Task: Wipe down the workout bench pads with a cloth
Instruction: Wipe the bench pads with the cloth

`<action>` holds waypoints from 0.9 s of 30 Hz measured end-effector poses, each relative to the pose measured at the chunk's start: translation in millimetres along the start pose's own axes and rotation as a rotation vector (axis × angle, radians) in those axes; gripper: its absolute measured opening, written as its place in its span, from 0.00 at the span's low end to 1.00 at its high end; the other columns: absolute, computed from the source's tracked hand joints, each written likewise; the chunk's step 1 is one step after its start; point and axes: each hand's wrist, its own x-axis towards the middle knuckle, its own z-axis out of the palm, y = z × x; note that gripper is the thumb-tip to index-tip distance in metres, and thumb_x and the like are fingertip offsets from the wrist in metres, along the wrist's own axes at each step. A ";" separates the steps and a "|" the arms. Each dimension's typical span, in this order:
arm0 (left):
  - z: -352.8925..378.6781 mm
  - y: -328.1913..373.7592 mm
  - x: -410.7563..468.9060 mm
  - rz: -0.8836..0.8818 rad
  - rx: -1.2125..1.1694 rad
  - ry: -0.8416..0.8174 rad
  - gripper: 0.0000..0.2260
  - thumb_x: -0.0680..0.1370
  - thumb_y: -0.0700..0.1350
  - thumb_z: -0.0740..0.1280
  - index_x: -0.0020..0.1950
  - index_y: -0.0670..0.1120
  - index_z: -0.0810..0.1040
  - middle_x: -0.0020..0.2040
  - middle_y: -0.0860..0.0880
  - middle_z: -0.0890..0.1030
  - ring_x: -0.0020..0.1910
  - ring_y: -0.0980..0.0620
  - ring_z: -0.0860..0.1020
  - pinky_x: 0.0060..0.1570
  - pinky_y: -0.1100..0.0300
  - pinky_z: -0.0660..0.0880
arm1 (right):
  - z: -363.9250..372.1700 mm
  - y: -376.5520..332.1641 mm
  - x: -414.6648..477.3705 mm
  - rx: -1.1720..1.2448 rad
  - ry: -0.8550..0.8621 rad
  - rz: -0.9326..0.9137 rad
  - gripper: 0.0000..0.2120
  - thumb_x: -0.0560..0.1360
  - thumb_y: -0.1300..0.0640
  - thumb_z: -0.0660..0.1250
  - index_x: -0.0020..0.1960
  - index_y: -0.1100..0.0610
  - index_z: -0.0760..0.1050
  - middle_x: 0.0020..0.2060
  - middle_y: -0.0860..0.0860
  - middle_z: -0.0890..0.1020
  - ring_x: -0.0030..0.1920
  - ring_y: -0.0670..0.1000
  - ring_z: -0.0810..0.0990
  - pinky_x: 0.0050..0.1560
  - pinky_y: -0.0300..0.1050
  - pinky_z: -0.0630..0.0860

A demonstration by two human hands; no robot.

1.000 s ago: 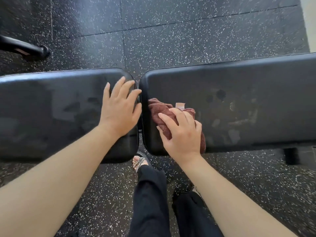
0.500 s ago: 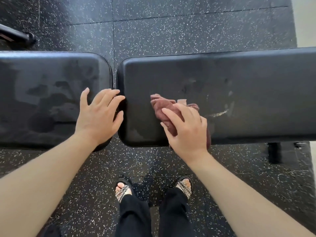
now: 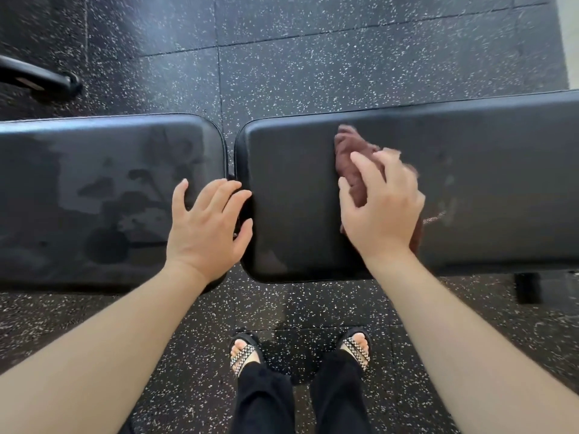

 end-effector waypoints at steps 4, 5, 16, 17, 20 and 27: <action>0.0 -0.1 0.3 -0.002 -0.019 0.003 0.18 0.75 0.52 0.59 0.62 0.47 0.74 0.63 0.49 0.75 0.66 0.49 0.70 0.68 0.40 0.51 | -0.9 -6.8 -40.1 -0.001 -0.094 -0.128 0.15 0.71 0.50 0.67 0.58 0.48 0.77 0.57 0.51 0.78 0.55 0.57 0.75 0.47 0.55 0.72; 0.1 0.0 0.3 -0.001 -0.025 0.006 0.18 0.75 0.52 0.59 0.62 0.48 0.75 0.63 0.50 0.76 0.65 0.49 0.70 0.68 0.40 0.51 | -2.0 -5.5 -39.8 -0.002 -0.099 -0.143 0.15 0.71 0.49 0.68 0.58 0.48 0.77 0.56 0.51 0.78 0.55 0.57 0.75 0.47 0.54 0.71; 0.4 -1.5 0.3 0.015 -0.039 0.022 0.17 0.76 0.53 0.58 0.62 0.50 0.74 0.62 0.51 0.75 0.65 0.50 0.69 0.68 0.41 0.50 | 2.3 -10.7 6.6 -0.012 -0.002 0.101 0.17 0.71 0.49 0.67 0.59 0.48 0.76 0.57 0.51 0.77 0.55 0.58 0.74 0.49 0.57 0.71; -0.1 -1.3 0.1 0.016 -0.035 0.021 0.17 0.76 0.53 0.58 0.62 0.50 0.74 0.62 0.50 0.75 0.65 0.49 0.69 0.68 0.41 0.49 | 0.7 -13.7 -7.8 -0.008 -0.021 0.071 0.16 0.70 0.49 0.67 0.58 0.47 0.76 0.57 0.51 0.77 0.55 0.58 0.74 0.48 0.56 0.72; -1.0 -0.1 -1.0 0.015 -0.037 0.023 0.18 0.76 0.53 0.57 0.63 0.49 0.74 0.62 0.50 0.75 0.64 0.49 0.69 0.68 0.40 0.49 | -6.8 -10.3 -54.2 -0.004 -0.105 -0.044 0.16 0.71 0.49 0.67 0.59 0.47 0.76 0.57 0.51 0.77 0.55 0.57 0.74 0.47 0.55 0.72; -1.3 2.1 -0.8 0.024 -0.046 0.054 0.17 0.75 0.51 0.59 0.62 0.48 0.74 0.62 0.49 0.75 0.63 0.49 0.69 0.67 0.39 0.50 | -28.8 45.6 -49.8 -0.028 -0.018 -0.005 0.16 0.71 0.50 0.69 0.58 0.49 0.77 0.58 0.52 0.78 0.55 0.58 0.76 0.46 0.56 0.73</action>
